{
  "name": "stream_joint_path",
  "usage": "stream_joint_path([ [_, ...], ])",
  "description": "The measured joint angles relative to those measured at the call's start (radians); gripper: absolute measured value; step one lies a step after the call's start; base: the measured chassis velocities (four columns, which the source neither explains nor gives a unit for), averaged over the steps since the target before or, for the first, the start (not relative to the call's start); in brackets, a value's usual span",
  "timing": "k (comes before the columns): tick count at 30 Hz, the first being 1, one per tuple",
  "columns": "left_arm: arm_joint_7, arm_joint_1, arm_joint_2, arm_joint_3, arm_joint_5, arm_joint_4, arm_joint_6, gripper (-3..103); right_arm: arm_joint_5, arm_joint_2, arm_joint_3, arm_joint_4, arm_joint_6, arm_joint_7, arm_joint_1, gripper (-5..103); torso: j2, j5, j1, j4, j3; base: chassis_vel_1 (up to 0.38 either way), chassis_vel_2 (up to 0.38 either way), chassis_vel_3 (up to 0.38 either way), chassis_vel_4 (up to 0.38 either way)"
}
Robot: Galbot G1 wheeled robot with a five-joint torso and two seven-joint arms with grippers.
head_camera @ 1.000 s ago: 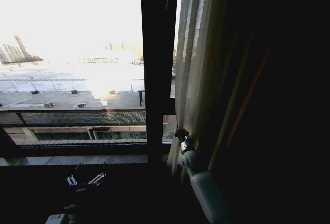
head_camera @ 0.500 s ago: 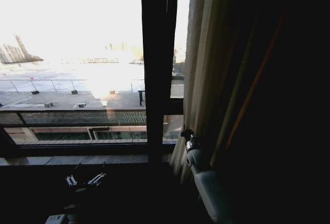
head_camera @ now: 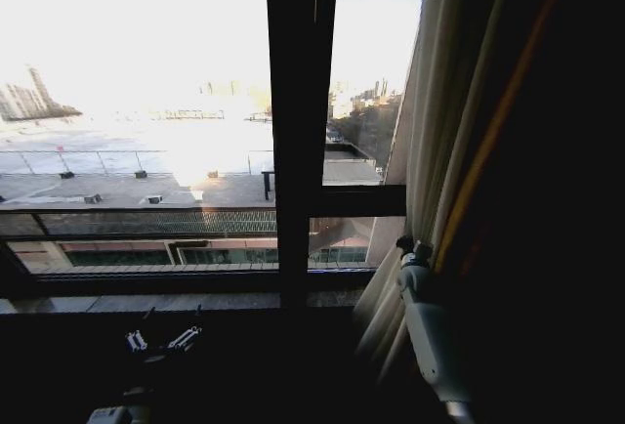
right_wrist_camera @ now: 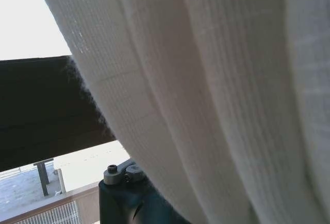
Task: Open the curtains by pulling them apart, changing their state from closed to fully open.
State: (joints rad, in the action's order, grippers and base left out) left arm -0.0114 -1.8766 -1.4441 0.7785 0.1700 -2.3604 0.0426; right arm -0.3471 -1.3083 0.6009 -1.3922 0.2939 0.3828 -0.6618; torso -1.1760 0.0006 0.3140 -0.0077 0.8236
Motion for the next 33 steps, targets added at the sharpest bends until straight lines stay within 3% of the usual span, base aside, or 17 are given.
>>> stream_joint_path([
  [12,0.000,-0.013,-0.004,0.004,0.006,0.000,0.017,100,-0.003,0.058,0.061,0.085,0.052,0.118,0.072,0,0.000,-0.0006,0.000,0.0002,0.000,0.000,0.000,0.000,0.000],
  [25,0.000,-0.024,0.013,0.007,0.026,-0.004,0.038,100,0.002,0.111,0.142,0.149,0.048,0.181,0.092,0,0.000,-0.0003,0.000,0.0001,0.000,0.000,0.000,0.000,0.000],
  [33,0.000,-0.023,0.018,0.007,0.035,-0.004,0.045,100,-0.014,0.113,0.101,-0.028,0.100,0.154,-0.017,0,0.000,-0.0002,0.000,-0.0005,0.000,0.000,0.000,0.000,0.000],
])
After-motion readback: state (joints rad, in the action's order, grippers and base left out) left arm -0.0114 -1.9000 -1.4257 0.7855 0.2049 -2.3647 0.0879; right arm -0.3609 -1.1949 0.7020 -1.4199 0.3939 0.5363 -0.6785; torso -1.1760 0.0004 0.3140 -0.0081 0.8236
